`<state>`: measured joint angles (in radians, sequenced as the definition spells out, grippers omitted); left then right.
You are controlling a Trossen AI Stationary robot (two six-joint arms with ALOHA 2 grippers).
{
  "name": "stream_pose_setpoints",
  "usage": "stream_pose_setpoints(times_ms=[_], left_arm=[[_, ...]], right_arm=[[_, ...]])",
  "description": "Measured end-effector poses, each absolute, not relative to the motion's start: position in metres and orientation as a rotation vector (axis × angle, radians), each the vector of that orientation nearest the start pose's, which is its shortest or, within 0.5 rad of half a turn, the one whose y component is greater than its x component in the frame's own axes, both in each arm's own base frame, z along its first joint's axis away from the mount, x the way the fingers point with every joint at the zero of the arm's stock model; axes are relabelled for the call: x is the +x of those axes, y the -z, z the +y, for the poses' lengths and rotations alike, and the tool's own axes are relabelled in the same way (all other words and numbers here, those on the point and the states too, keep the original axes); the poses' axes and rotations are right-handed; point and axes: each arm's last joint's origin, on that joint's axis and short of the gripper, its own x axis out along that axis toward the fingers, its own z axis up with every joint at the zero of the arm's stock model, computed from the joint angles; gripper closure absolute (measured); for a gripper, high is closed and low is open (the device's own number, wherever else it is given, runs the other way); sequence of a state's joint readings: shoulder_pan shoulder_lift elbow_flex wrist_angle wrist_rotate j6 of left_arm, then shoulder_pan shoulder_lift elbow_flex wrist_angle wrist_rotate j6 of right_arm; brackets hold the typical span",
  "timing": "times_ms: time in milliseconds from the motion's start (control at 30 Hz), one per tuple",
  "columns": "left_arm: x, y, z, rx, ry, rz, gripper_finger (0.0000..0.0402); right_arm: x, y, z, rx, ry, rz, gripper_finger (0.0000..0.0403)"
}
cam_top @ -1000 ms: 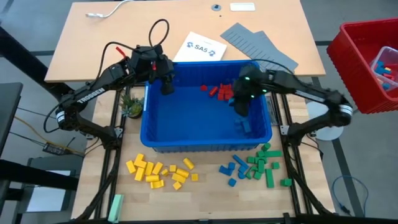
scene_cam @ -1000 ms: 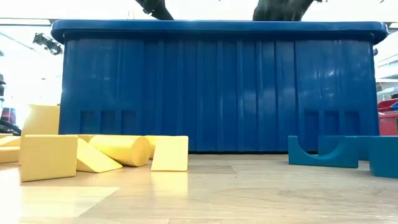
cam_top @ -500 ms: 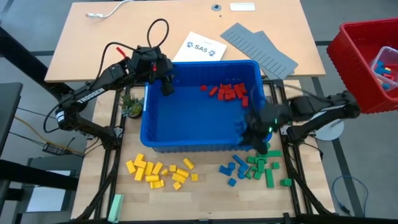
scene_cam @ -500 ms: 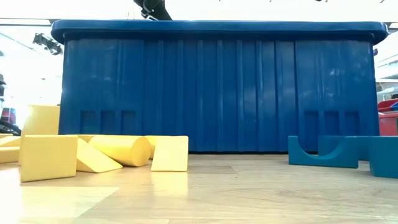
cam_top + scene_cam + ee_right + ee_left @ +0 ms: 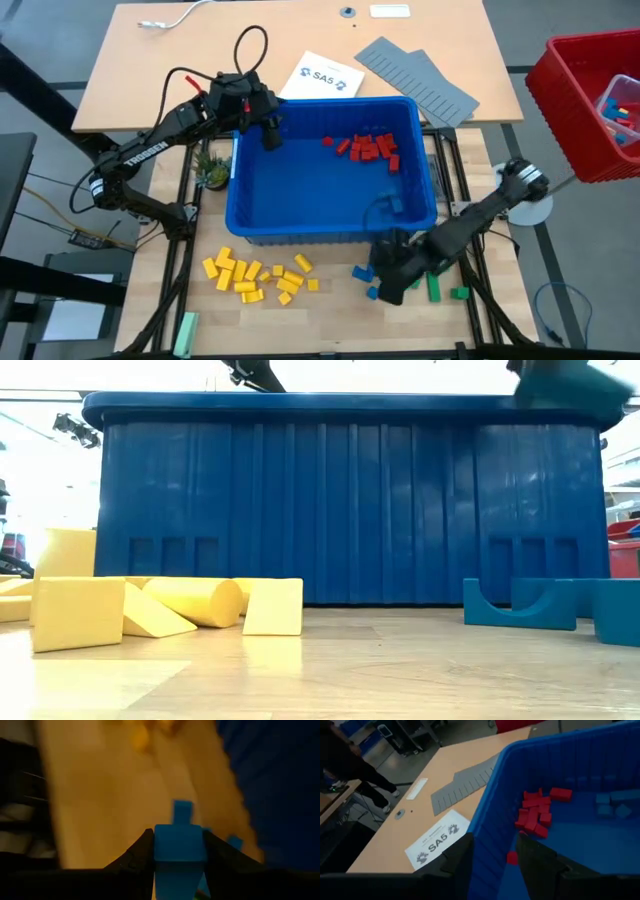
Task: Sort blocks
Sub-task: Remove the blue block from the blue bin
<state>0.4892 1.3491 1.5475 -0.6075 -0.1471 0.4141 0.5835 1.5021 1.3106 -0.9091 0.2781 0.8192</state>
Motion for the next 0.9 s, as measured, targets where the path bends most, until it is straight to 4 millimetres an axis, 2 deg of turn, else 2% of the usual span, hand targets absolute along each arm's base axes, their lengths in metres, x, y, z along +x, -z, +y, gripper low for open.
stream_pose_setpoints(times_ms=[233,433,667,900], left_arm=[[0.246,-0.436,0.136,0.337,-0.549,0.468,0.0243],[0.248,-0.442,0.137,0.350,-0.566,0.400,0.0243],[0.249,-0.449,0.137,0.358,-0.582,0.329,0.0243],[0.250,-0.451,0.138,0.361,-0.587,0.306,0.0243]], right_arm=[[0.273,-0.240,0.170,0.142,0.296,1.161,0.0284],[0.282,-0.217,0.175,0.104,0.338,1.206,0.0272],[0.280,-0.212,0.173,0.140,0.394,1.221,0.0235],[0.277,-0.220,0.172,0.152,0.370,1.228,0.0185]])
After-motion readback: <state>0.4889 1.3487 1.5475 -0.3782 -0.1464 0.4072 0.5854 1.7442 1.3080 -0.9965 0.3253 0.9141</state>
